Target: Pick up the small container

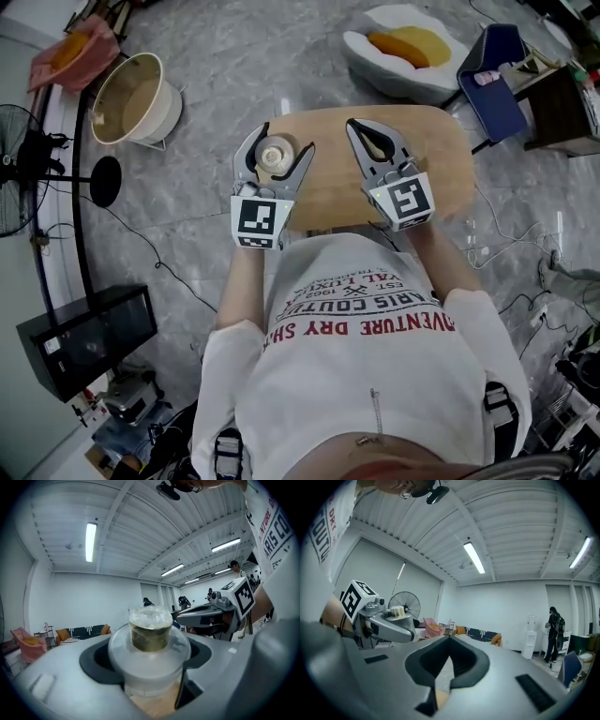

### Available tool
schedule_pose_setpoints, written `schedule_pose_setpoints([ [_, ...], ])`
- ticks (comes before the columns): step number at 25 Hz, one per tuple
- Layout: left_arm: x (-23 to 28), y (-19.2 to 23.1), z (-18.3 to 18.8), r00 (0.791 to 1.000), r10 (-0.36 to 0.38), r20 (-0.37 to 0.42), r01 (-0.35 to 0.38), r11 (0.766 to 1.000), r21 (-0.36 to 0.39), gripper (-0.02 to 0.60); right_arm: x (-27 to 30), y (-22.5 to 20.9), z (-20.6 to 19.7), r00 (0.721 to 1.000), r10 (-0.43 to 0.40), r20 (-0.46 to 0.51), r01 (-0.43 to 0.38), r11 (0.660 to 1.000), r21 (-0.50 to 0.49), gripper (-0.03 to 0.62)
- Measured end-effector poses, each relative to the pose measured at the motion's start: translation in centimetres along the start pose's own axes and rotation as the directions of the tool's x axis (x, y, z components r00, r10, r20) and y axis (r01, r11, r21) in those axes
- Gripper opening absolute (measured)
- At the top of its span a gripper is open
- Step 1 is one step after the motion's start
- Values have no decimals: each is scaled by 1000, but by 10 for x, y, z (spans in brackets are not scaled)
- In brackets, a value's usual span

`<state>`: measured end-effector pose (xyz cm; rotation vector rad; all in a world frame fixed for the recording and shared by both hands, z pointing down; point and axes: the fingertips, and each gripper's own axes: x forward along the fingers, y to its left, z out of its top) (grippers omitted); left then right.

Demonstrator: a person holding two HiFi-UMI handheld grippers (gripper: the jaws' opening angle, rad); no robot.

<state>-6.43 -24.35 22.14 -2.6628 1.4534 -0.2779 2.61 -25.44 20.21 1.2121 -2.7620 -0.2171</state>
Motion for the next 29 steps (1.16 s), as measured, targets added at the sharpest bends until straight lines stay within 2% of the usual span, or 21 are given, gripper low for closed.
schedule_pose_setpoints([
  [11, 1, 5, -12, 999, -40, -11, 40, 999, -21, 344, 8, -6, -5, 1000, -24, -3, 24, 1000, 17, -14],
  [29, 5, 29, -27, 998, -55, -17, 55, 998, -21, 344, 29, -7, -26, 998, -49, -28, 51, 998, 45, -14],
])
